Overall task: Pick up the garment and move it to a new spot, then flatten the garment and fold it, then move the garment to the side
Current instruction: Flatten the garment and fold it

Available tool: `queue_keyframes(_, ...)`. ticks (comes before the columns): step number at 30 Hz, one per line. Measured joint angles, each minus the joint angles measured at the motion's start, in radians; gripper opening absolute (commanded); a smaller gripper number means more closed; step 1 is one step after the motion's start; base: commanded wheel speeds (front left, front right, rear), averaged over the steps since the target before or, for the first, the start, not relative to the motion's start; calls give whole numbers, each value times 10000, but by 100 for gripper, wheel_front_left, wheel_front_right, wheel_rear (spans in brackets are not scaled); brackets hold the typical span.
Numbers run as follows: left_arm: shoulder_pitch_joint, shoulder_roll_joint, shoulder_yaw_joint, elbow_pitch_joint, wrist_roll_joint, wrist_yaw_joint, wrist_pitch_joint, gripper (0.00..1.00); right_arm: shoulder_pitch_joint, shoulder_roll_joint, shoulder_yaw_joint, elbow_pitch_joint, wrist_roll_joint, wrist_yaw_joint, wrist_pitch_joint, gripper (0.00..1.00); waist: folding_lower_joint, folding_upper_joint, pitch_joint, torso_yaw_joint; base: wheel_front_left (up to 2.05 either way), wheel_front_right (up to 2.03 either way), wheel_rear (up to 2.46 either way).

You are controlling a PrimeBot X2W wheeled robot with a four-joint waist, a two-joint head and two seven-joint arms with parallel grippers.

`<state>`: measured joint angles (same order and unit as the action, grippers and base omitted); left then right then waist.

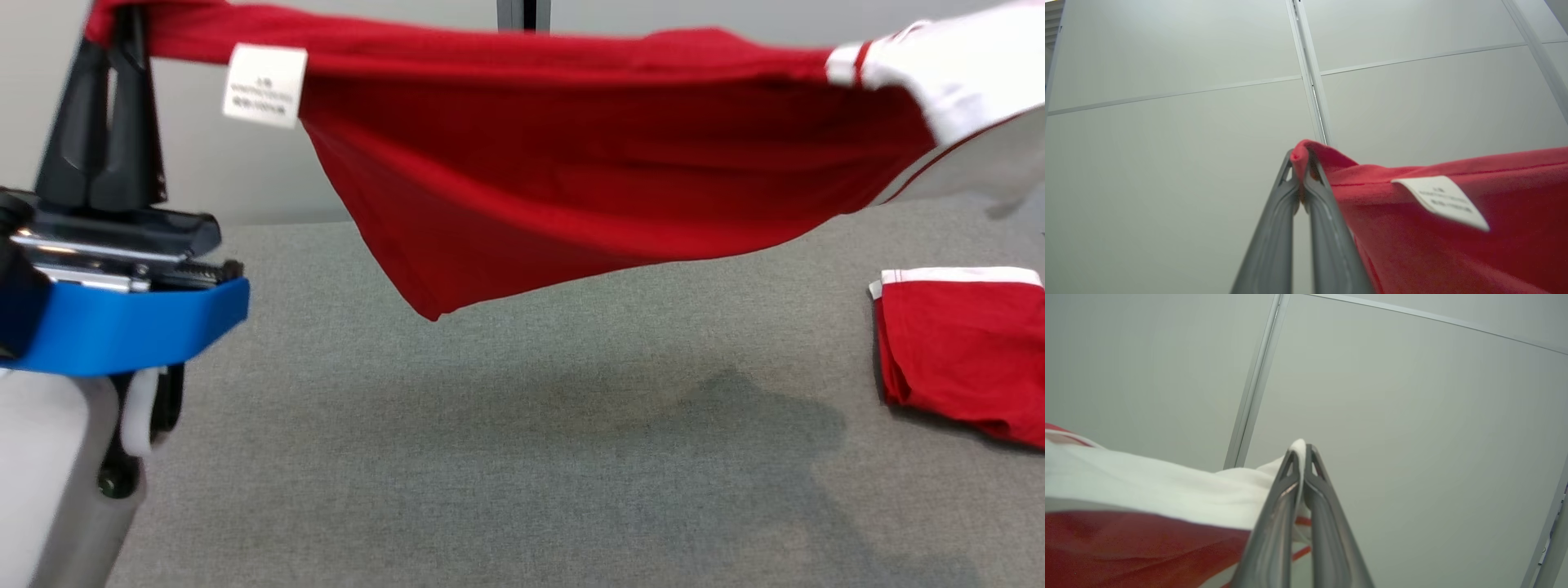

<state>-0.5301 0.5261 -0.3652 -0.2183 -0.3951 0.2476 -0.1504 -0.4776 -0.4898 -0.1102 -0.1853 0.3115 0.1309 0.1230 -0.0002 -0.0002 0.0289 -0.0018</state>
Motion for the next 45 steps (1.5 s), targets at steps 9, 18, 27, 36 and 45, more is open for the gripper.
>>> queue_keyframes(9, -816, 531, 514, -895, 38, 174, 798, 0, -732, -606, -748, -136, 493, 6, 433, 0, 0, 0, -410, -221, 0, 0, 0)
queue_keyframes(18, -964, 424, 359, -621, -194, 67, 951, 0, -803, -662, -635, 301, 742, 8, 416, 0, 2, 0, -282, -248, 0, 0, 0)
queue_keyframes(27, -1106, 295, 314, -54, -441, -13, 890, 0, -941, -533, -161, 805, 980, 6, 247, 0, 2, 2, -46, -246, 0, 0, 0)
queue_keyframes(36, 1238, -267, 357, 539, -1329, 499, 560, 0, 1199, 1361, 905, 1532, 1051, 2, -276, 0, 3, 3, 458, -269, 0, 0, 0)
queue_keyframes(45, 3858, -1264, 81, 2040, -2424, 516, -121, 0, 3155, 2727, 1432, 3710, 1407, 0, -1505, 0, 3, 2, 1112, -165, 0, 0, 0)
